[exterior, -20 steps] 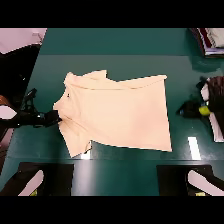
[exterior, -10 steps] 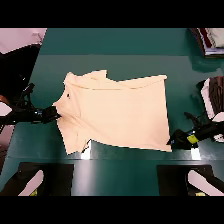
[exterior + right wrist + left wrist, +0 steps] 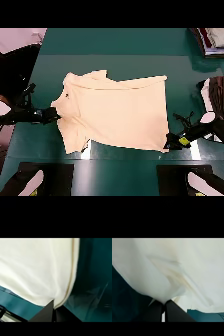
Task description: Fold the shirts.
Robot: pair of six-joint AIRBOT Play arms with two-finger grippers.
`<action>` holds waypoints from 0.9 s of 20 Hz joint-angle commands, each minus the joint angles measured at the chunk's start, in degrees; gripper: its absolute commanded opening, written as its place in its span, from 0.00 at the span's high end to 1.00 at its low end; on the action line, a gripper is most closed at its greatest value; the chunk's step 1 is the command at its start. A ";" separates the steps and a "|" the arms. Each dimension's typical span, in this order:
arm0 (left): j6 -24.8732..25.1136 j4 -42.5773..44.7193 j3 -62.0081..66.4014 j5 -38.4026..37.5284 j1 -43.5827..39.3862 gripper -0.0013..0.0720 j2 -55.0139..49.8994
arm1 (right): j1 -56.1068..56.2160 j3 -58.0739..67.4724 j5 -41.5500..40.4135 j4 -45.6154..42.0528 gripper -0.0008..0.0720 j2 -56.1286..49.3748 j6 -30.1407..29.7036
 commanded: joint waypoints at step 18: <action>-6.23 0.63 97.85 -7.93 0.02 0.95 0.04 | 2.25 85.88 -2.99 -15.50 0.97 17.20 3.74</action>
